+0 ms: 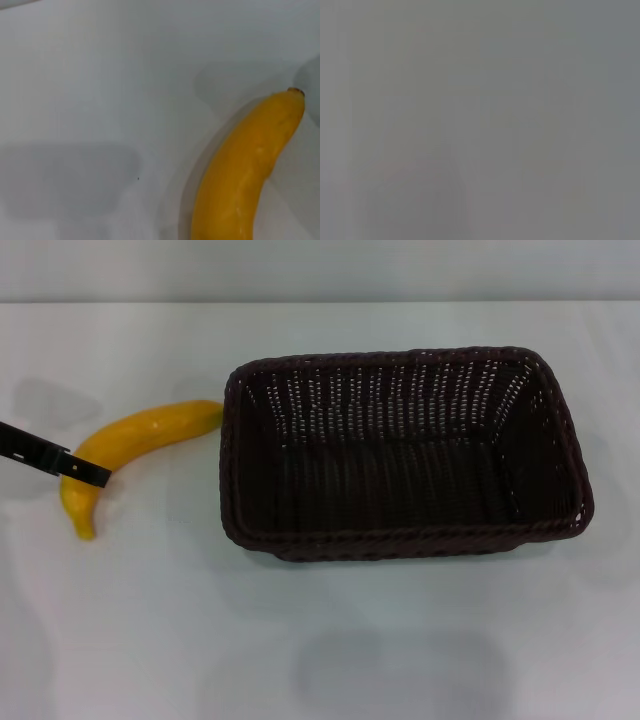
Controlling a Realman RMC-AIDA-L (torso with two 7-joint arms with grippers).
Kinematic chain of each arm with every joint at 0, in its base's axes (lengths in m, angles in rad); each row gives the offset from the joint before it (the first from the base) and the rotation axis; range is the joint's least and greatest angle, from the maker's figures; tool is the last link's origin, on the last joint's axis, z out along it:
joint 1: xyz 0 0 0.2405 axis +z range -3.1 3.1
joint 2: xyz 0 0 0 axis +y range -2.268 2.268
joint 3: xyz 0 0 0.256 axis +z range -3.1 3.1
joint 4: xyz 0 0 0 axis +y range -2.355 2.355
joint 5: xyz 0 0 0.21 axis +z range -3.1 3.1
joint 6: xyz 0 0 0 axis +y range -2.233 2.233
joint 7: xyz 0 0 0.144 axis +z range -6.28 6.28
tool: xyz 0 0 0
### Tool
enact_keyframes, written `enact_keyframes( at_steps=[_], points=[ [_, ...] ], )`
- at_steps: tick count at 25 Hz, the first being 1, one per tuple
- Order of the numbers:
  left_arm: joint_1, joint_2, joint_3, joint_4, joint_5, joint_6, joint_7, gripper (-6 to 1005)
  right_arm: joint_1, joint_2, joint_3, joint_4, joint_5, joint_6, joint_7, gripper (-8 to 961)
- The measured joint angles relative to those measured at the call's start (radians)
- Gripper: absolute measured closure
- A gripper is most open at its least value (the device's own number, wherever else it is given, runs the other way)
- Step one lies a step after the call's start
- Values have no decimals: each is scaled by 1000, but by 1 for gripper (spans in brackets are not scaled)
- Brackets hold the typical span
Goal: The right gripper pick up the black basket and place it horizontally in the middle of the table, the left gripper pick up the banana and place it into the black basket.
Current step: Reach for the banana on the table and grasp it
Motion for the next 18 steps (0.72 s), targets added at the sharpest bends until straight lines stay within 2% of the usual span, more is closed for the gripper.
enact_keyframes(
  at_steps=[5,13,18],
  points=[
    [8,-16,-1,-27,2,55,26,108,2,0,-4,2,2,25,18,621],
    [21,-18,-10,-31,-17,104,33,111,-7,0,7,5,15,49,67,621],
    [23,-15,-6,-37,-17,126,39,178,-7,0,8,4,18,53,89,620]
  ],
)
